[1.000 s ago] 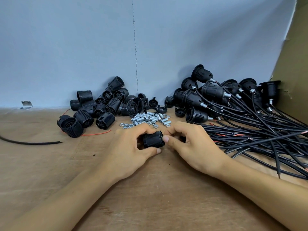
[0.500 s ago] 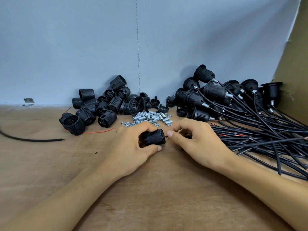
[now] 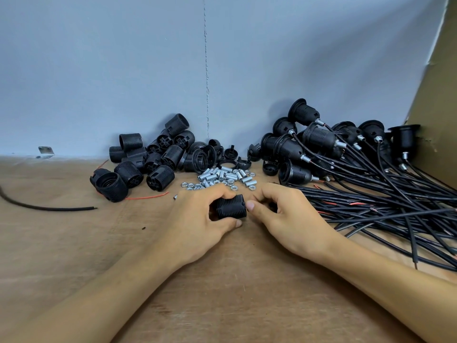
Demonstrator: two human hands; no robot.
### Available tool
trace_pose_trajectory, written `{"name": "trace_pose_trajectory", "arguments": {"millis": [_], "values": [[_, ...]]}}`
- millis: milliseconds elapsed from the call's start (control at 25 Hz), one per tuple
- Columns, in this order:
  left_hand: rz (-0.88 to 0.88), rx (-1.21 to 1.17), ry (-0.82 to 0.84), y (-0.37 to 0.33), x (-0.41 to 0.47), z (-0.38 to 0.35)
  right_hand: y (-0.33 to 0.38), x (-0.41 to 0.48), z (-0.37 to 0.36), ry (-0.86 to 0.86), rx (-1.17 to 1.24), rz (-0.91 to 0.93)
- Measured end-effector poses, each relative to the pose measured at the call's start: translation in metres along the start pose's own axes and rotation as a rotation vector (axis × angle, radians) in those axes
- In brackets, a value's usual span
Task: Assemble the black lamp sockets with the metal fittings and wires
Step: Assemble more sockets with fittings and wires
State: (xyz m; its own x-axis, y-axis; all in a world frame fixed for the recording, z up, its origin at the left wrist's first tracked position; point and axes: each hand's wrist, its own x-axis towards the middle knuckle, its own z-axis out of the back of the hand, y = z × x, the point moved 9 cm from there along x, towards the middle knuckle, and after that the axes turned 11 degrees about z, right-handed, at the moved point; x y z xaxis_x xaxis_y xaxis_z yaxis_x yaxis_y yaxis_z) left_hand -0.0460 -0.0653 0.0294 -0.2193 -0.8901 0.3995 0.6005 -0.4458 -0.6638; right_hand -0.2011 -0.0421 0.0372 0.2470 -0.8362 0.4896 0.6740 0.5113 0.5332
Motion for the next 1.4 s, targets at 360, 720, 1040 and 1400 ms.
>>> {"name": "trace_pose_trajectory", "arguments": {"millis": [360,720,1040,1400], "values": [[0.043,-0.056,0.031,0.002,0.001,-0.003,0.003,0.005,0.012,0.011,0.028,0.031],[0.237,-0.408,0.026,0.025,0.008,0.008,-0.03,0.01,0.027,0.213,-0.12,-0.081],[0.207,-0.459,0.114,0.018,0.006,0.005,-0.013,0.009,0.011,0.306,-0.052,0.064],[0.285,-0.629,0.146,0.013,-0.001,-0.006,0.003,0.004,0.016,-0.02,0.002,0.134]]}}
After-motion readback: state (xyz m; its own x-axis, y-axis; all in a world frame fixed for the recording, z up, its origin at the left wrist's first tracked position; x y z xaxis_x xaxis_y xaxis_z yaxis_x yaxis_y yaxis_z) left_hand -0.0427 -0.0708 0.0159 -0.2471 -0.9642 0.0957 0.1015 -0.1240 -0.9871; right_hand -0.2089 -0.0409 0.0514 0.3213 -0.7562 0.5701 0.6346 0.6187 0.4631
